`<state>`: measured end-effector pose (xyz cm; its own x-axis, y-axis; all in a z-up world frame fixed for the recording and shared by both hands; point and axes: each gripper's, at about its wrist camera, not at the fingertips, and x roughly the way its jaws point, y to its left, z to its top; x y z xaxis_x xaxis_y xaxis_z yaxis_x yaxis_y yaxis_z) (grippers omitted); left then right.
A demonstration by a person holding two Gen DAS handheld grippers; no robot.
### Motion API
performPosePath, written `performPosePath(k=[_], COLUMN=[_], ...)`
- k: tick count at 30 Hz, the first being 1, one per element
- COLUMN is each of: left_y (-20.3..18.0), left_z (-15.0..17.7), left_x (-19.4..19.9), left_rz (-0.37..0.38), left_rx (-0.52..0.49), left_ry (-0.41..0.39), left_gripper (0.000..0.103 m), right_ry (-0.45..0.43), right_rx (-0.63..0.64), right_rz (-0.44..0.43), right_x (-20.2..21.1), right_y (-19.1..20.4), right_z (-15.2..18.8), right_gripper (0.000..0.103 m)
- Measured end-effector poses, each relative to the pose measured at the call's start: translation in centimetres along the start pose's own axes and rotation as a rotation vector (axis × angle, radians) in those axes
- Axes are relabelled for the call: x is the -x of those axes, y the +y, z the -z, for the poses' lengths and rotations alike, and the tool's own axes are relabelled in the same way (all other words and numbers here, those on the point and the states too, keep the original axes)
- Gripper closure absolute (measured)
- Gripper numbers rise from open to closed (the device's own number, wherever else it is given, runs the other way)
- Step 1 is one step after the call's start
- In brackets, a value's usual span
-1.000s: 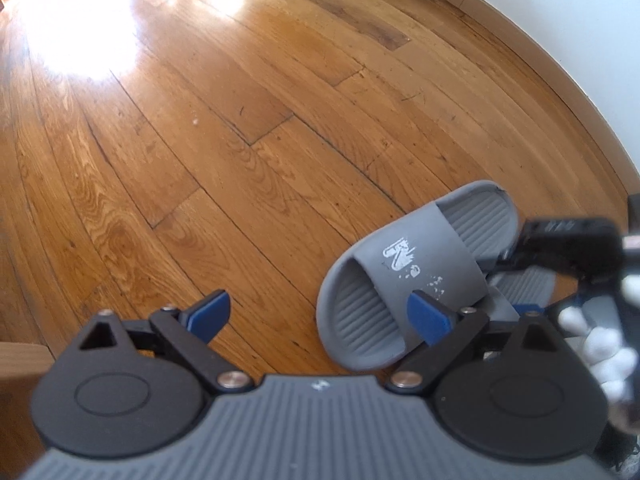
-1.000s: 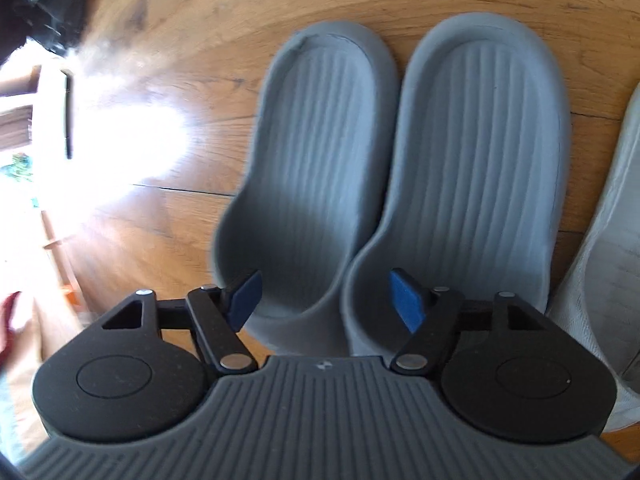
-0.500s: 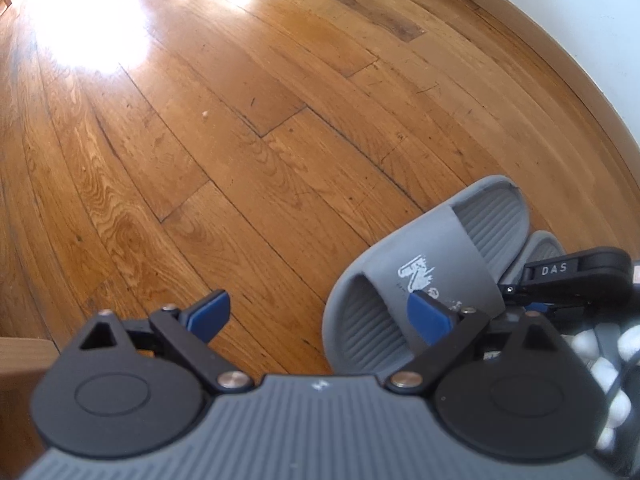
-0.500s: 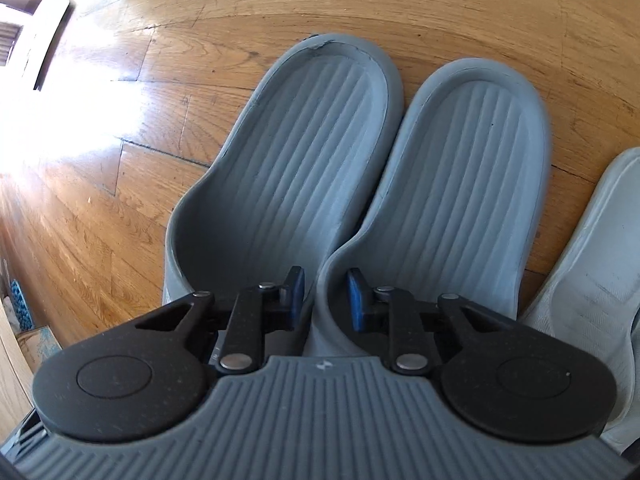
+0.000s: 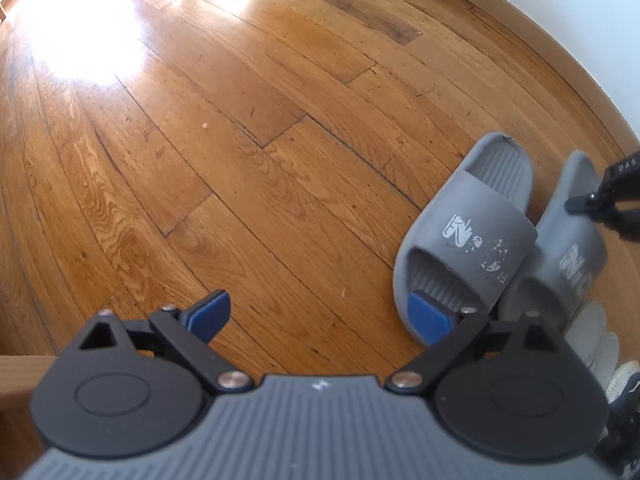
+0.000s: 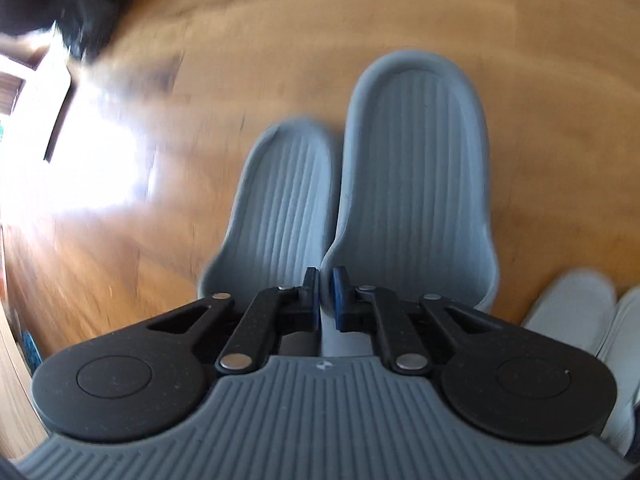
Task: Organize scattered shoes
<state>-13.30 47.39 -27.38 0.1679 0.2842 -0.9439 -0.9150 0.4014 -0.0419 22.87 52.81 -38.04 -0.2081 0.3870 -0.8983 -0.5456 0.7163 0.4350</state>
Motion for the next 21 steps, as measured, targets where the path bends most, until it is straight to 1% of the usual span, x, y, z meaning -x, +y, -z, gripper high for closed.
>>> performPosePath(k=[1, 2, 3, 5, 6, 8, 11, 14, 15, 17, 18, 20, 21], left_y=[0.1, 0.2, 0.3, 0.4, 0.5, 0.5, 0.2, 0.0, 0.0, -0.1, -0.1, -0.1, -0.2], left_z=[0.0, 0.0, 0.1, 0.2, 0.3, 0.3, 0.4, 0.4, 0.4, 0.5, 0.5, 0.6, 0.6], left_x=[-0.1, -0.3, -0.4, -0.6, -0.9, -1.1, -1.1, -0.8, -0.8, -0.8, -0.8, -0.8, -0.8], left_rz=[0.0, 0.001, 0.002, -0.007, -0.012, -0.015, -0.006, 0.003, 0.005, 0.009, 0.01, 0.011, 0.013], left_rx=[0.005, 0.009, 0.008, 0.007, 0.009, 0.012, 0.0, -0.007, -0.007, -0.005, -0.005, -0.007, -0.008], left_ry=[0.006, 0.012, 0.02, 0.028, 0.035, 0.047, 0.052, 0.046, 0.045, 0.048, 0.051, 0.055, 0.056], left_gripper=[0.007, 0.007, 0.007, 0.007, 0.007, 0.007, 0.007, 0.007, 0.007, 0.007, 0.007, 0.007, 0.007], right_ry=[0.027, 0.052, 0.074, 0.127, 0.141, 0.157, 0.184, 0.252, 0.268, 0.265, 0.256, 0.231, 0.221], right_rx=[-0.01, -0.029, -0.05, -0.118, -0.131, -0.143, -0.12, -0.109, -0.114, -0.118, -0.129, -0.179, -0.194], right_rz=[-0.004, -0.029, -0.06, -0.154, -0.167, -0.18, -0.184, -0.213, -0.235, -0.265, -0.275, -0.294, -0.293], right_x=[-0.4, -0.7, -1.0, -1.7, -2.0, -2.8, -3.6, -3.9, -3.8, -3.7, -3.6, -3.3, -3.4], right_y=[-0.4, -0.9, -1.3, -2.6, -2.4, -1.3, -0.1, -1.3, -1.6, -1.8, -1.9, -2.4, -2.5], right_z=[-0.8, -0.9, -0.7, -0.9, -0.7, -0.2, 0.8, 3.3, 4.1, 4.3, 4.2, 3.7, 3.5], right_gripper=[0.097, 0.096, 0.092, 0.09, 0.087, 0.086, 0.085, 0.082, 0.08, 0.078, 0.075, 0.064, 0.056])
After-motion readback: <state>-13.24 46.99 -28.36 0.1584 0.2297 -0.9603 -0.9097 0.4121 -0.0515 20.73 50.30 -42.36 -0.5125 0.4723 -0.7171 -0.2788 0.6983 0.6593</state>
